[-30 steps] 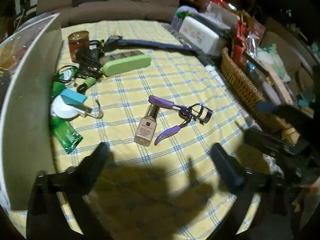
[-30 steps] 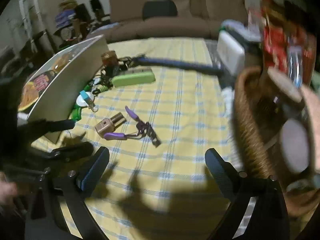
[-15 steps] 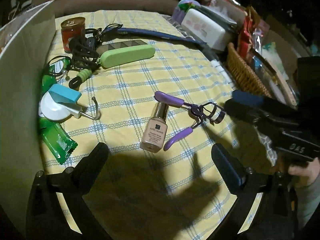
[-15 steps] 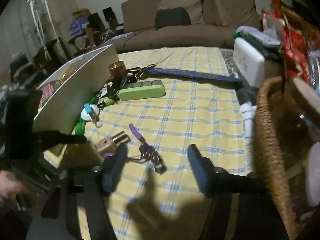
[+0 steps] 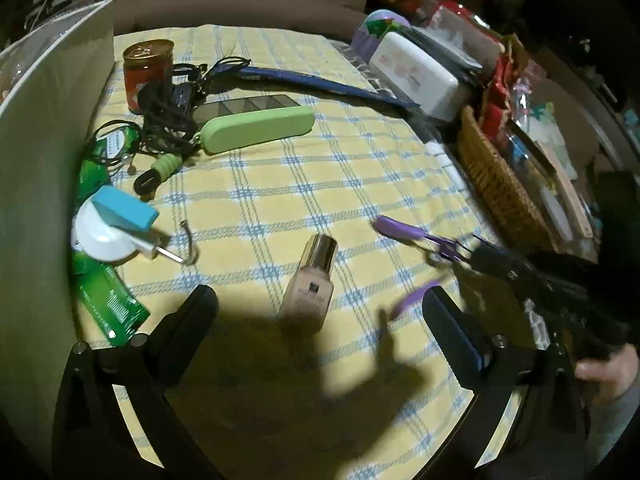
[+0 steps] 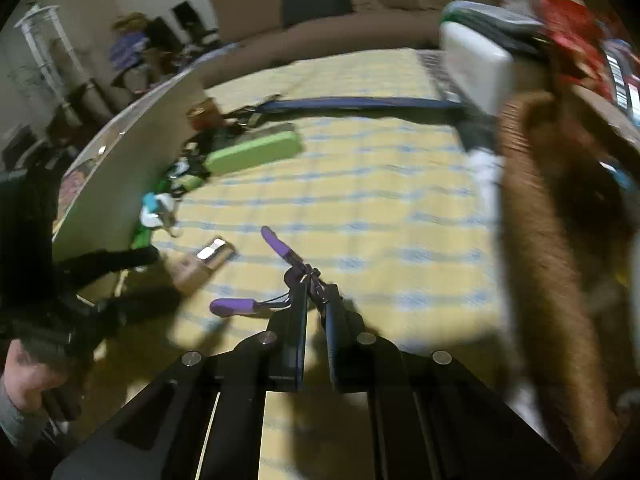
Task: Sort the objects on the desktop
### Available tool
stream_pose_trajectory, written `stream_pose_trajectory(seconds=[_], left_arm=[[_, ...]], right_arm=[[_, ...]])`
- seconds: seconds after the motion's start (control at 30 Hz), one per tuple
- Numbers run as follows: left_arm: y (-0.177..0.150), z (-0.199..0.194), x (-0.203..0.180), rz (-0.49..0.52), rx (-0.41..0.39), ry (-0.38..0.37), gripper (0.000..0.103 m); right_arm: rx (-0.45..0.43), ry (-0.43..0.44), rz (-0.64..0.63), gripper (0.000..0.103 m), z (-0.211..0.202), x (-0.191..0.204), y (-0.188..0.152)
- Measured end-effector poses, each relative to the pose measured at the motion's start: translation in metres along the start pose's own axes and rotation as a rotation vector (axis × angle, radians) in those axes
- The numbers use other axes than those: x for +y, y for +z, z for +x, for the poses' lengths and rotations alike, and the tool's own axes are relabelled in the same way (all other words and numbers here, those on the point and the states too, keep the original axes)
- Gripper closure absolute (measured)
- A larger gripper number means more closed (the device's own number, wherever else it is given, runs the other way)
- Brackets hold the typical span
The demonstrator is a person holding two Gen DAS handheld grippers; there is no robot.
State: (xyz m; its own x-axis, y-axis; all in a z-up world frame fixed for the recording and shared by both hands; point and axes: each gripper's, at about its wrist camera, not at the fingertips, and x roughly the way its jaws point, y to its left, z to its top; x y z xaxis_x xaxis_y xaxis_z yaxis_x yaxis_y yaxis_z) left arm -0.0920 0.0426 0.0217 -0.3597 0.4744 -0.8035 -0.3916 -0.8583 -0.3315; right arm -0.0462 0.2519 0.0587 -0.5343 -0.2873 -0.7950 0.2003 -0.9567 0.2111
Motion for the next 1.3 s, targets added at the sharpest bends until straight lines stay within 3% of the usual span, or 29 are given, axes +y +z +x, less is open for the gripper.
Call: stream_pose_trajectory(seconds=[0.07, 0.13, 0.17, 0.27, 0.3, 0.33, 0.5, 0.67, 0.93, 1.03, 1.1, 1.13, 1.17, 1.3], left_arm=[[0.003, 0.009, -0.004, 0.013, 0.019, 0.016, 0.008], [0.002, 0.018, -0.01, 0.047, 0.037, 0.083, 0.039], [0.001, 0.021, -0.014, 0.075, 0.032, 0.119, 0.04], [-0.001, 0.023, -0.021, 0.121, 0.011, 0.174, 0.058], [-0.002, 0.021, -0.02, 0.122, -0.003, 0.185, 0.074], [-0.002, 0.019, -0.018, 0.113, -0.015, 0.184, 0.082], [-0.003, 0.0, -0.015, 0.078, -0.054, 0.145, 0.082], [-0.002, -0.05, -0.015, 0.033, -0.099, 0.055, 0.082], [0.0, -0.153, 0.009, -0.005, -0.173, 0.02, 0.082], [-0.007, -0.174, 0.015, 0.0, -0.187, 0.025, 0.082], [-0.013, -0.182, 0.018, 0.0, -0.192, 0.023, 0.082], [-0.017, -0.185, 0.019, -0.005, -0.193, 0.018, 0.082], [-0.021, -0.187, 0.02, -0.007, -0.193, 0.015, 0.082], [-0.034, -0.189, 0.022, -0.011, -0.181, 0.009, 0.082]], right_arm=[[0.03, -0.028, -0.013, 0.095, -0.003, -0.002, -0.007], [0.05, -0.033, -0.018, 0.095, -0.003, -0.005, -0.011], [0.06, -0.037, -0.018, 0.095, -0.001, -0.006, -0.012], [0.066, -0.03, -0.012, 0.095, 0.001, -0.01, -0.013], [0.064, -0.027, -0.011, 0.095, 0.0, -0.01, -0.013], [0.059, -0.023, -0.014, 0.095, -0.001, -0.009, -0.012], [0.023, 0.023, -0.041, 0.095, -0.008, 0.006, -0.005], [-0.038, 0.065, -0.078, 0.098, -0.026, 0.029, 0.006], [-0.121, 0.045, -0.138, 0.099, -0.062, 0.062, 0.012], [-0.131, -0.033, -0.15, 0.096, -0.065, 0.059, 0.005], [-0.087, -0.021, -0.132, 0.061, -0.054, 0.05, 0.003], [-0.064, 0.004, -0.133, 0.029, -0.044, 0.048, 0.002], [-0.058, 0.011, -0.152, 0.023, -0.04, 0.049, 0.0], [0.007, -0.077, -0.392, 0.024, -0.002, 0.074, -0.006]])
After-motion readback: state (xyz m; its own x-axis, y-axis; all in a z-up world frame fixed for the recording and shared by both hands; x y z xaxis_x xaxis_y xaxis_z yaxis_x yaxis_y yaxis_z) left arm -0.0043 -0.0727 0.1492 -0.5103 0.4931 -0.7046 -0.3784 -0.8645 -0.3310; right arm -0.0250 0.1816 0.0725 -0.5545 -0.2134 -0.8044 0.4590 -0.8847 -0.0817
